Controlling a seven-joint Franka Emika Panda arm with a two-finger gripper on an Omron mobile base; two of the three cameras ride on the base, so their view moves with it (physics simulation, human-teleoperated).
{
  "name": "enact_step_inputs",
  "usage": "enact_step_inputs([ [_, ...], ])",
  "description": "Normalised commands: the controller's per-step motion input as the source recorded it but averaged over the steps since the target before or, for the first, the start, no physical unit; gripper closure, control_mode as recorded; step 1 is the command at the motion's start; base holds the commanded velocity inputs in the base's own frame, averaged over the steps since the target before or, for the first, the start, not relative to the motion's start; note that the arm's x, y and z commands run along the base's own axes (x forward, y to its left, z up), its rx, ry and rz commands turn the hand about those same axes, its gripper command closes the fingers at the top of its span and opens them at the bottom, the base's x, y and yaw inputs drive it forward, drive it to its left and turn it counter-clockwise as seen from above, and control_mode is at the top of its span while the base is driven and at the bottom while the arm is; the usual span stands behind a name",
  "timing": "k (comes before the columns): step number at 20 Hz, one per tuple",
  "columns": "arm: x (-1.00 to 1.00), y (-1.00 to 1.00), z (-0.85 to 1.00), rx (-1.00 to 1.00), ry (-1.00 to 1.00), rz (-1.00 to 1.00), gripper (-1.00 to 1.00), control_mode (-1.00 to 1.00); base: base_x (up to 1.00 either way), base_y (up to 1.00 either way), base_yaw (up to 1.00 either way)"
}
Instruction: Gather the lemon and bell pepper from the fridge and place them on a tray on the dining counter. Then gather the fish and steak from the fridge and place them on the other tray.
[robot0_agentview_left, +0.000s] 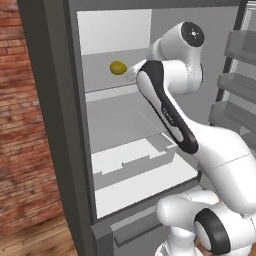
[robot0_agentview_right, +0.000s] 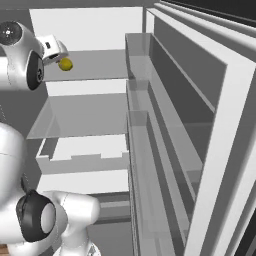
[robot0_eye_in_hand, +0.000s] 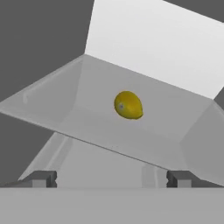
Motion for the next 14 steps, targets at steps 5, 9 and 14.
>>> enact_step_inputs([
  [5, 0.53, 0.05, -0.15, 0.00, 0.01, 0.00, -1.00, -1.00, 0.00, 0.00, 0.00],
  [9, 0.50, 0.06, -0.14, 0.00, 0.02, 0.00, -1.00, -1.00, 0.00, 0.00, 0.00],
  [14, 0.46, 0.11, -0.15, -0.01, 0.04, 0.00, -1.00, -1.00, 0.00, 0.00, 0.00],
])
